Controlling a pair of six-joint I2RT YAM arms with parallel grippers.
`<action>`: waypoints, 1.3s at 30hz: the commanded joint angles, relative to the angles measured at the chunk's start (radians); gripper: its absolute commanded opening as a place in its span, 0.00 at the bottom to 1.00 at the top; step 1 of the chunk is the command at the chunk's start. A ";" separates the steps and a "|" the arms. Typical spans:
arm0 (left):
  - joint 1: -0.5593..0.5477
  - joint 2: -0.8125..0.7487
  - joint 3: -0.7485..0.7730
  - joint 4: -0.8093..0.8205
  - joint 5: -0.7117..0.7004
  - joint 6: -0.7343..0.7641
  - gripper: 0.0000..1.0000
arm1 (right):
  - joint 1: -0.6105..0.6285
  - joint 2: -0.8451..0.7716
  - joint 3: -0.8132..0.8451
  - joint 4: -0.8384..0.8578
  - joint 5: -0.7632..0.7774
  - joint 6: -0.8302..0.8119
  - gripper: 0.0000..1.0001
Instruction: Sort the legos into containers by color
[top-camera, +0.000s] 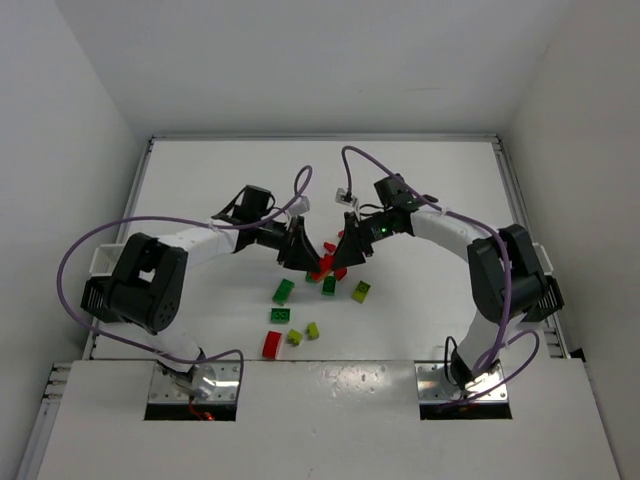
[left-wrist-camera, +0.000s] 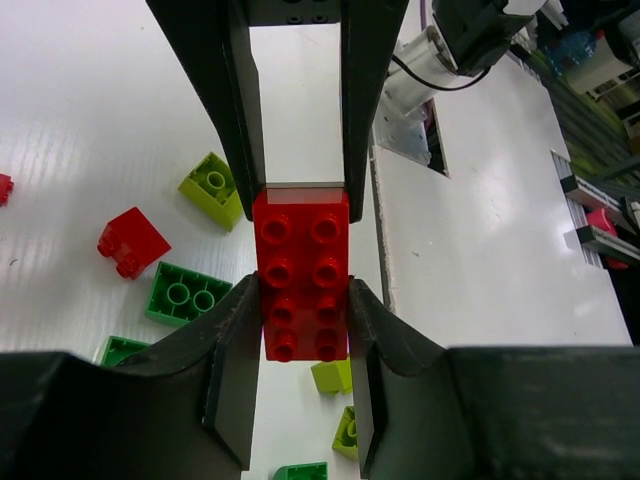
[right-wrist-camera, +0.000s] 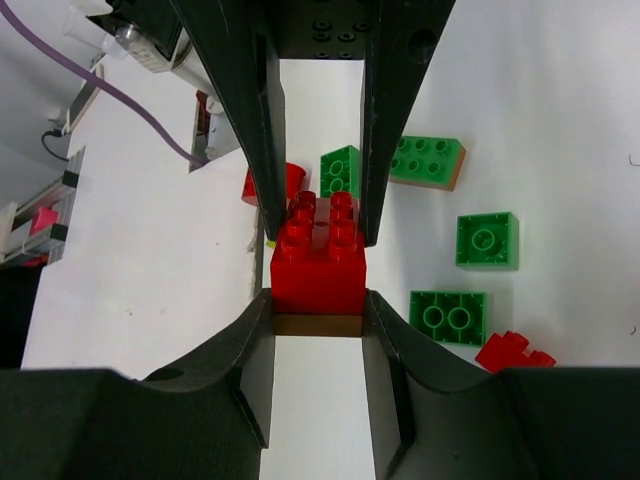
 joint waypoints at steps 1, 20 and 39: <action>0.091 -0.057 -0.024 -0.036 0.025 0.031 0.00 | -0.068 0.001 0.004 -0.140 0.025 -0.041 0.16; 0.110 0.012 0.056 0.047 0.094 -0.187 0.00 | -0.050 -0.098 -0.222 0.814 0.033 0.859 0.83; 0.130 0.044 0.113 0.168 0.085 -0.402 0.00 | 0.024 -0.005 -0.282 1.213 0.122 1.130 0.78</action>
